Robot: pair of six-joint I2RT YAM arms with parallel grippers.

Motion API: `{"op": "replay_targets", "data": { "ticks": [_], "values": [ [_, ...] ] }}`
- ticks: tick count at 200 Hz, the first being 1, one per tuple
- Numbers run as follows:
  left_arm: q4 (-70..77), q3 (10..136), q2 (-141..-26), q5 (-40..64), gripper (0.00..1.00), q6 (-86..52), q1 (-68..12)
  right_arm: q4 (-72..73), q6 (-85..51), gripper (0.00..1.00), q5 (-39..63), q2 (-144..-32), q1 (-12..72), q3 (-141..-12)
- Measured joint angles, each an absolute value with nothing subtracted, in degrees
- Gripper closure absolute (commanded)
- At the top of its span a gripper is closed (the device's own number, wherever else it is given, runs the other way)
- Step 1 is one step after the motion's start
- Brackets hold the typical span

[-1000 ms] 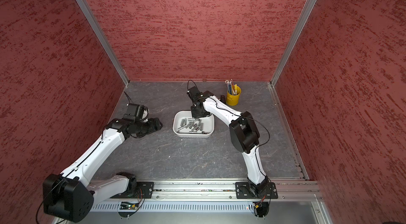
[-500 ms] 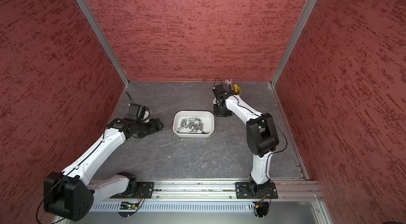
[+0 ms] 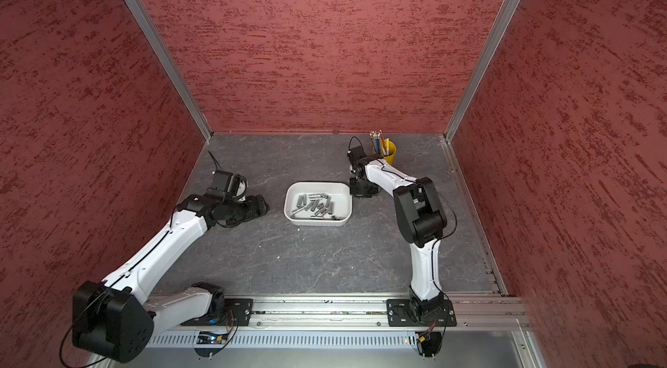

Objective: Take out the socket from the storage box
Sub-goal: Place the socket head at the center of the board, then pick up the socket head from the storage box.

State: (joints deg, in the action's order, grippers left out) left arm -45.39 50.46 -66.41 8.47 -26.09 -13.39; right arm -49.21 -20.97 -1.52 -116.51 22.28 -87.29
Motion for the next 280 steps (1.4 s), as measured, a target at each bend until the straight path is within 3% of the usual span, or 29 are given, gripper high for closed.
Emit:
{"op": "replay_targets", "data": {
  "ticks": [36,61,119,139,162,193,237,280],
  "values": [
    [-45.41,50.43,-66.52,7.68,0.09,-26.04,-13.78,-48.93,-20.93,0.76,-1.52,-117.43,22.28,-87.29],
    [-45.54,50.43,-67.7,5.52,0.0,-26.11,-13.89,-48.75,-20.8,0.73,-1.52,-118.21,22.28,-87.29],
    [-45.98,49.5,-65.14,-1.72,0.0,-27.07,-13.82,-48.77,-20.32,0.48,-1.21,-118.58,22.28,-87.26],
    [-45.8,49.5,-63.7,-1.61,0.0,-27.11,-12.73,-48.47,-20.53,0.47,-1.19,-117.05,22.02,-86.43],
    [-45.87,50.63,-64.05,0.64,0.05,-27.16,-12.64,-47.75,-20.56,0.46,-1.28,-111.18,22.02,-82.96],
    [-46.59,58.17,-68.51,0.82,0.15,-27.07,-20.93,-44.38,-20.67,0.47,-1.13,-99.22,22.09,-75.53],
    [-47.18,70.94,-84.6,1.06,0.35,-25.91,-29.61,-37.3,-21.82,0.51,-0.73,-87.09,22.06,-61.14],
    [-49.32,80.38,-100.6,-0.19,0.54,-26.41,-33.08,-32.77,-23.16,0.52,-0.64,-84.68,22.06,-51.42]
  ]
}}
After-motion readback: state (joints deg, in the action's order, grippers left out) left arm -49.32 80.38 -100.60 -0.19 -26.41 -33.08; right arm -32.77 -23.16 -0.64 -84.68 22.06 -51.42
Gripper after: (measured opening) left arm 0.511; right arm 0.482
